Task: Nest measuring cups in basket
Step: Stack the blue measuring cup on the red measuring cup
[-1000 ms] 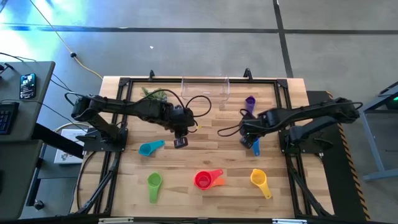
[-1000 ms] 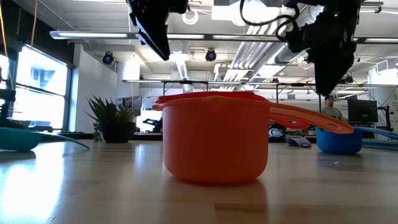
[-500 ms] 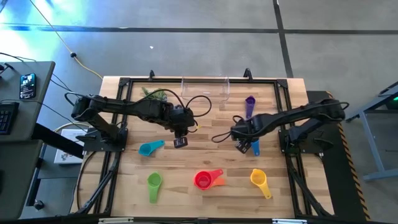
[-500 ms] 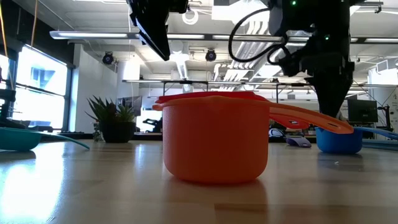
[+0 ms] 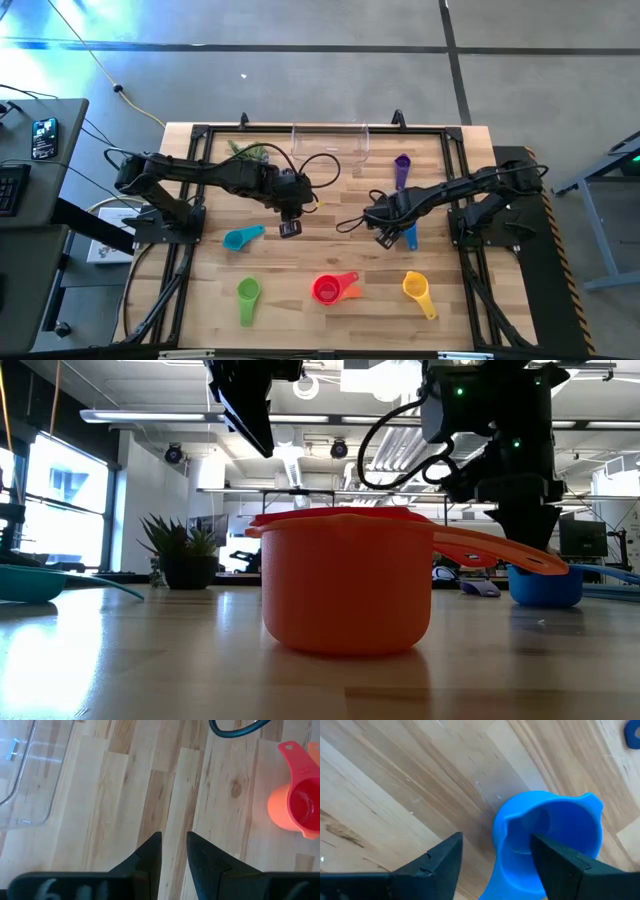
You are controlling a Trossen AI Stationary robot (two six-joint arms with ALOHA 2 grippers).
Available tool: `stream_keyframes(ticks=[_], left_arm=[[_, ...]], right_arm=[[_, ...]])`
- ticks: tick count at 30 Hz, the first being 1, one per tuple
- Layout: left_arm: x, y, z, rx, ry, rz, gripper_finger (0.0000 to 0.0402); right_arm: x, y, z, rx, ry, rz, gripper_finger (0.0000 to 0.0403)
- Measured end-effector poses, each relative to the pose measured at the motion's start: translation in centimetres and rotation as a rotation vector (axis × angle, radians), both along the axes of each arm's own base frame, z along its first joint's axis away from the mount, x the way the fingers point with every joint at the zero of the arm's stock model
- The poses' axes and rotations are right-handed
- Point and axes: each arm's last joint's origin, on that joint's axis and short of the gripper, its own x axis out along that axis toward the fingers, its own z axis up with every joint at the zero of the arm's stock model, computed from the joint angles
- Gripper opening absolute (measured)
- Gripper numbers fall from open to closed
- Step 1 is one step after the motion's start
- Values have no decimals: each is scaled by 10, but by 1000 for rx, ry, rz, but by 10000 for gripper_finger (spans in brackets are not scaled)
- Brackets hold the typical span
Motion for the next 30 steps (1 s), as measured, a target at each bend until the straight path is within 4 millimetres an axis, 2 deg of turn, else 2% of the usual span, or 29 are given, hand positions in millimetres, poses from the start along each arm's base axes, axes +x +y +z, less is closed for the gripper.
stream_keyframes(ticks=[14,19,25,30], left_arm=[[0,0,0,17,1,2,78],[0,0,0,17,1,2,78],[-1,0,0,13,7,7,78],[-3,0,-1,-4,22,42,78]], right_arm=[[3,0,-7,-1,16,-19,73],[3,0,-7,3,16,-19,12],[1,2,-4,17,15,-13,5],[1,10,8,22,-10,14,4]])
